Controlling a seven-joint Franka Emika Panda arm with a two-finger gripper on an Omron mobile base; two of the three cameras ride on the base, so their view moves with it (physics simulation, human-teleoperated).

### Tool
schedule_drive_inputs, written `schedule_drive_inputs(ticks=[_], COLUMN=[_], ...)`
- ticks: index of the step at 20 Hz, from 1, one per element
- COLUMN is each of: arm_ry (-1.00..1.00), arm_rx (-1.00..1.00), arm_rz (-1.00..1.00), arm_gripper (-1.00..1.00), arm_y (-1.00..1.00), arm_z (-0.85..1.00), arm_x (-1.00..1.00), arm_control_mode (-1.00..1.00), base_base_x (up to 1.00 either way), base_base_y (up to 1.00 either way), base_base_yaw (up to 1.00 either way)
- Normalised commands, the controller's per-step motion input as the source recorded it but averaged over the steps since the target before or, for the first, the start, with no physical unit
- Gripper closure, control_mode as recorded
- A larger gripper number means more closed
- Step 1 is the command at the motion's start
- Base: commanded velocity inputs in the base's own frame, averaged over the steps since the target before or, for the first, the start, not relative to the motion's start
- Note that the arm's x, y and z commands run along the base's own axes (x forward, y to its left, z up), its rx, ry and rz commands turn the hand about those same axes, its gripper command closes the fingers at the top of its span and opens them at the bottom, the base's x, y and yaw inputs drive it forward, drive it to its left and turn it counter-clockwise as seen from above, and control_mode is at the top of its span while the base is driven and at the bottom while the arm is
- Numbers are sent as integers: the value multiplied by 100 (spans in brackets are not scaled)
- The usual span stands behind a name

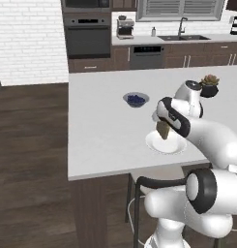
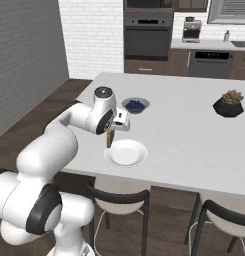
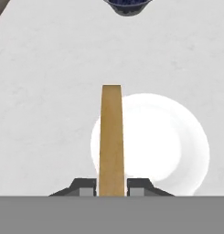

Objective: Start the toaster. Once the lever pops up, take the bread to the plate on the dining counter.

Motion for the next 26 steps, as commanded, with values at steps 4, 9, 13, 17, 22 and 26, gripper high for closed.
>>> schedule_drive_inputs(ticks=[4, 9, 13, 17, 22, 26], arm_ry=[0, 0, 1, 10, 12, 4], arm_rx=[5, 17, 24, 14, 4, 0], arm_rz=[3, 7, 1, 0, -1, -2], arm_gripper=[100, 100, 100, 100, 100, 100], arm_y=[-2, 0, 0, 0, 0, -5], arm_z=[-38, -1, -5, -37, -47, -16], arm_x=[43, 17, 13, 1, 0, 0], arm_control_mode=[-100, -100, -100, -100, -100, -100], base_base_x=[0, 0, 0, 0, 0, 0], base_base_y=[0, 0, 0, 0, 0, 0], base_base_yaw=[0, 0, 0, 0, 0, 0])
